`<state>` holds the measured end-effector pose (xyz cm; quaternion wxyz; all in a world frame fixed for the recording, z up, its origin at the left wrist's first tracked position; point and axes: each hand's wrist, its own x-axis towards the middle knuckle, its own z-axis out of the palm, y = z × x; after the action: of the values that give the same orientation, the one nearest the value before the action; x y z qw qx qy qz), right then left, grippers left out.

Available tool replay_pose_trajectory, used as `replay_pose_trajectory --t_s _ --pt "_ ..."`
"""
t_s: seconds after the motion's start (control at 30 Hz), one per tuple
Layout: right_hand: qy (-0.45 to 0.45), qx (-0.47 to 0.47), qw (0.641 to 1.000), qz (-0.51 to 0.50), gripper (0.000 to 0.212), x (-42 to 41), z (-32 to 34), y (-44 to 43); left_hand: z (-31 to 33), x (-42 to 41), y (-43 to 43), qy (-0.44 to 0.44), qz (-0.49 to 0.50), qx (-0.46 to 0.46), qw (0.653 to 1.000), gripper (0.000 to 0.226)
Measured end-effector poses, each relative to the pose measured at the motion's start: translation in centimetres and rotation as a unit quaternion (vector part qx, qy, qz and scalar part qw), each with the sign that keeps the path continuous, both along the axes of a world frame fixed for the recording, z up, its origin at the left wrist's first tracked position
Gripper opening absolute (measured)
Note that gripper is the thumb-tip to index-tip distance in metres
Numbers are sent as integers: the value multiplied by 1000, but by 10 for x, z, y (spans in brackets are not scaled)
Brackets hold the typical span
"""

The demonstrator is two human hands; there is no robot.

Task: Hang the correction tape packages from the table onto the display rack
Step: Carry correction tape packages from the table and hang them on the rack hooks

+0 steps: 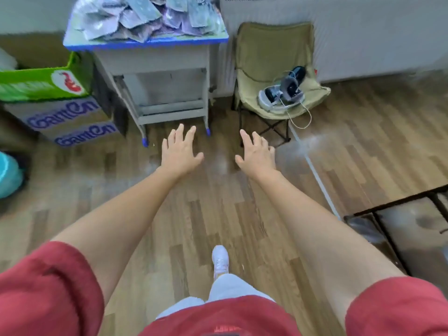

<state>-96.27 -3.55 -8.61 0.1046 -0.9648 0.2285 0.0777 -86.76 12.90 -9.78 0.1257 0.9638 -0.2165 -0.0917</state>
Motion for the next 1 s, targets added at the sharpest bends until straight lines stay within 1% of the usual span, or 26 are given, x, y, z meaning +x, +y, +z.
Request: replay_pose_trajectory --t_s 0.27,0.47,0.63,0.73,0.87,1.0 --pt "-39 -8 994 104 67 173 25 0 32 142 22 -36 136 -27 990 70" --pt "-44 -15 991 125 67 299 30 -4 44 246 29 -42 176 -37 983 70" --pt "-52 -27 992 114 68 415 35 -10 50 363 31 -46 173 -36 983 72" --pt "-49 -18 994 97 68 478 46 -16 57 431 27 -54 156 -24 986 72" --pt "-54 -2 995 80 66 551 60 -31 68 515 11 -61 144 -39 987 70" --pt "-53 1 996 67 66 618 63 -55 73 585 -17 -66 129 -31 989 72"
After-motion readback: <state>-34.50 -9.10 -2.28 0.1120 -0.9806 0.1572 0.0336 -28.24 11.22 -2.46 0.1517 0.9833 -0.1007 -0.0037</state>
